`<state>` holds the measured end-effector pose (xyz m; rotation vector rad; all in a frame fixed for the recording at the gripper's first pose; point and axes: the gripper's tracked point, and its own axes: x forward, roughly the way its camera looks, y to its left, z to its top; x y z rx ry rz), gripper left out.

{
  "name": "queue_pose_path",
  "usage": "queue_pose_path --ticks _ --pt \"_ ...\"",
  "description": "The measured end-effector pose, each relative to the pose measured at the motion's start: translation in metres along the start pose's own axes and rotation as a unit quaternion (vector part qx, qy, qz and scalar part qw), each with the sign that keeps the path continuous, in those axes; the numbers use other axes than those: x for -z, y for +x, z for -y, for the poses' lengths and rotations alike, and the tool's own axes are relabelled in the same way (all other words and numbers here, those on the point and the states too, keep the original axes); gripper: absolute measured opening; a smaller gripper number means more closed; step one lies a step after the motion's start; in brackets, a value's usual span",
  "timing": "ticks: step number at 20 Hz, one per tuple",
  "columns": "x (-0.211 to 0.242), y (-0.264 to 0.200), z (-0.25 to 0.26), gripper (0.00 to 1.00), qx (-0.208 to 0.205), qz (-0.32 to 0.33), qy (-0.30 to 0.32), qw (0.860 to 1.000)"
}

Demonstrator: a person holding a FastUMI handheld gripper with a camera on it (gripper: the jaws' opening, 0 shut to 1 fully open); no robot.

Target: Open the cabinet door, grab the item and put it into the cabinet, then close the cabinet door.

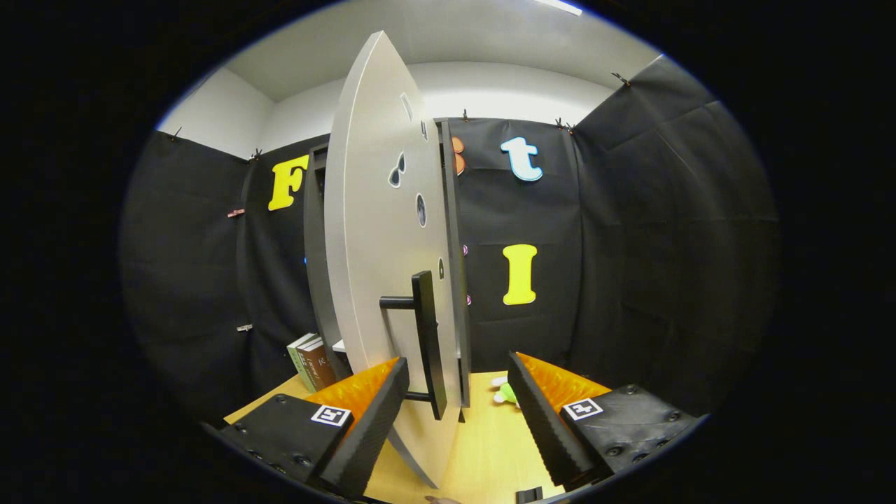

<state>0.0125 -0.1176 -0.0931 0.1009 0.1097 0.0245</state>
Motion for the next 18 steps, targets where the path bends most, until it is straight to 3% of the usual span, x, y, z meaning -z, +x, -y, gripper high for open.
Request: queue_pose_path --ticks 10,18 --pt "0.013 0.035 -0.105 0.94 -0.039 -0.015 -0.004 0.999" --pt "0.024 0.080 -0.198 0.96 -0.096 -0.012 -0.007 0.995"
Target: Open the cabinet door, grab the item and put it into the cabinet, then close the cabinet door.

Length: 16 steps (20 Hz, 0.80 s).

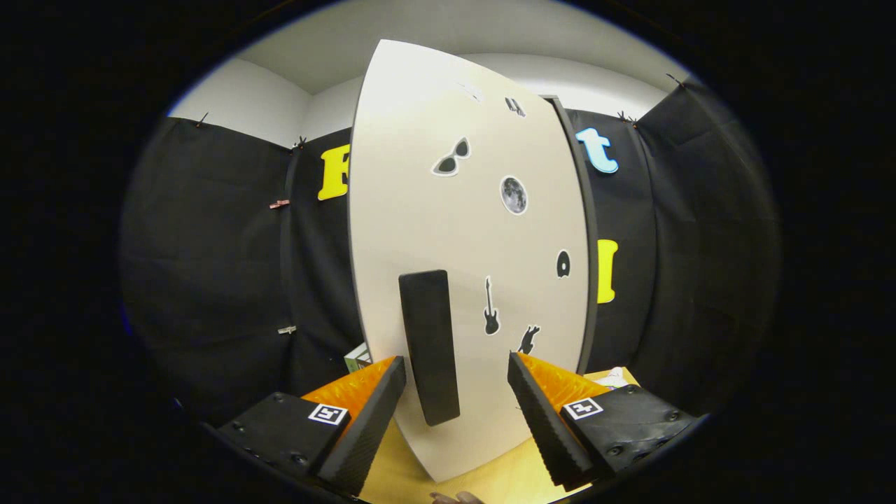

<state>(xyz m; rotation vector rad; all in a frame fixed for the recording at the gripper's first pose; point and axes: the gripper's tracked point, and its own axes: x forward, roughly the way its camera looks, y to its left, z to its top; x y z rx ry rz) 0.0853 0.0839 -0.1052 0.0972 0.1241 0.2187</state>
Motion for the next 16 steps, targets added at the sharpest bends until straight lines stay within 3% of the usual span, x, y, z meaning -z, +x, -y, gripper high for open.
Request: queue_pose_path --ticks 6,11,16 --pt "-0.018 0.002 -0.015 0.96 0.001 0.027 -0.002 1.000" --pt "-0.026 -0.002 0.009 0.97 0.042 0.027 0.021 0.999" --pt "-0.035 -0.006 0.032 0.97 0.078 0.034 0.002 0.996"
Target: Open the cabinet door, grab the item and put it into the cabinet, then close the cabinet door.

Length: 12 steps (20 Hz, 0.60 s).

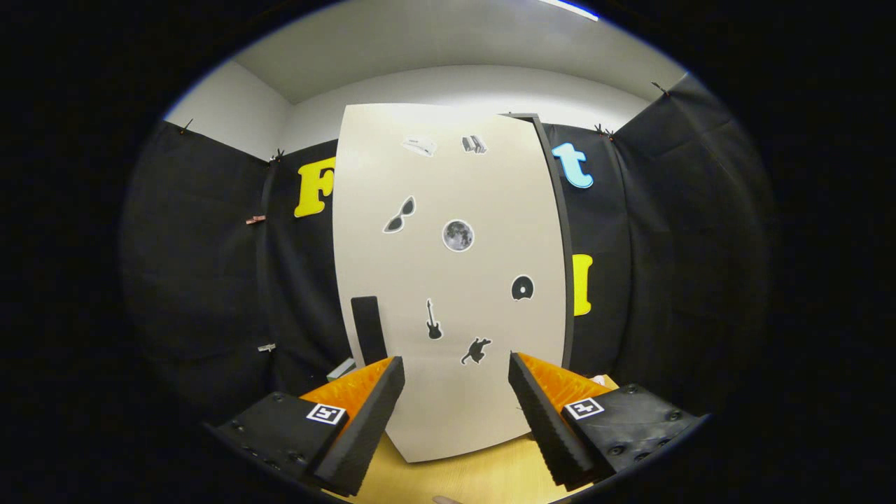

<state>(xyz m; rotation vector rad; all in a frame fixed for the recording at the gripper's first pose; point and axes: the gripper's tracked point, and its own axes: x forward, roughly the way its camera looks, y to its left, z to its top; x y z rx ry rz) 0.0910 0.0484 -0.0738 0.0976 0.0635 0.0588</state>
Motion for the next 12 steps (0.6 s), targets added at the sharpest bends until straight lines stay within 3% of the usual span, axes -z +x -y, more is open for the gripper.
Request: queue_pose_path --ticks 12 --pt "-0.0048 0.0028 -0.0016 0.97 0.002 -0.001 -0.001 1.000"
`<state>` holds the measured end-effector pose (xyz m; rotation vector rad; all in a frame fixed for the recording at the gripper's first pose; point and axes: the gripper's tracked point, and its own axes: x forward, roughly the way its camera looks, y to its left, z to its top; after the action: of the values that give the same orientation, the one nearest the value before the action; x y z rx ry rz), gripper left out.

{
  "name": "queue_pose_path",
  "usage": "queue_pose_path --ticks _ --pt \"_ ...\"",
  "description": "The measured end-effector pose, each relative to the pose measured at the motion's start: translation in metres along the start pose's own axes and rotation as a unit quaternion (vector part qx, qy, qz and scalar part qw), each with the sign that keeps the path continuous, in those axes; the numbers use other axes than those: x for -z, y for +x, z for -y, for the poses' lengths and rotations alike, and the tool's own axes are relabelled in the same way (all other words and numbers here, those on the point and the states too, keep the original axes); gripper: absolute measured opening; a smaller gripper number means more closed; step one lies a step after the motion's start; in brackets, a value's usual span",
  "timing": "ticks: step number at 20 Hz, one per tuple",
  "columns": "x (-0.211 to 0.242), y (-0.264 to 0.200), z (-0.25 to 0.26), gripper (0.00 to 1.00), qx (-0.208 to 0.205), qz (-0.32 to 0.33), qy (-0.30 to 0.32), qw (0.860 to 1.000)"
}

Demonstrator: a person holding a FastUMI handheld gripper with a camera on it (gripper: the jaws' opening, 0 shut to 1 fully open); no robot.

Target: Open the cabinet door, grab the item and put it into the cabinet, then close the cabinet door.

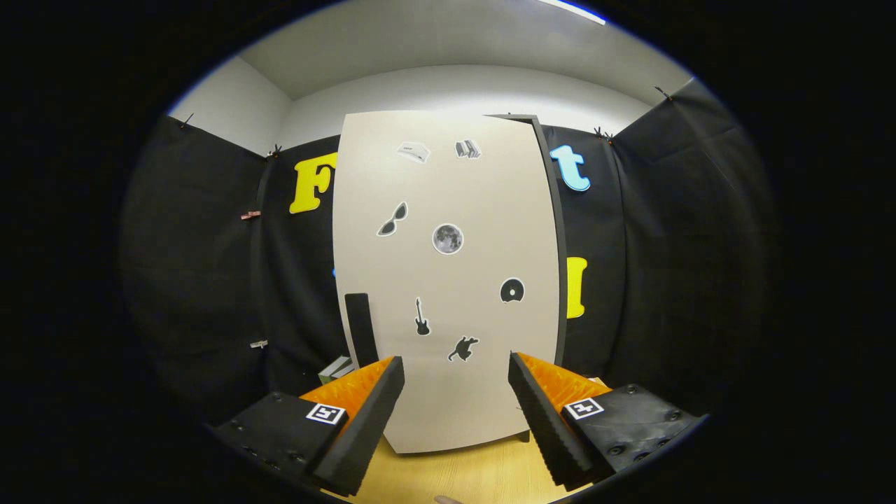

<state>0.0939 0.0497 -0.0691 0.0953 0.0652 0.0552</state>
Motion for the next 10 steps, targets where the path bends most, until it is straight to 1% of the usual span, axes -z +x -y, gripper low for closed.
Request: queue_pose_path --ticks 4,10 --pt "-0.0032 -0.0015 0.0046 0.97 0.011 0.006 -0.003 1.000" --pt "-0.0055 -0.0039 0.0004 0.97 0.009 0.006 0.004 1.000"
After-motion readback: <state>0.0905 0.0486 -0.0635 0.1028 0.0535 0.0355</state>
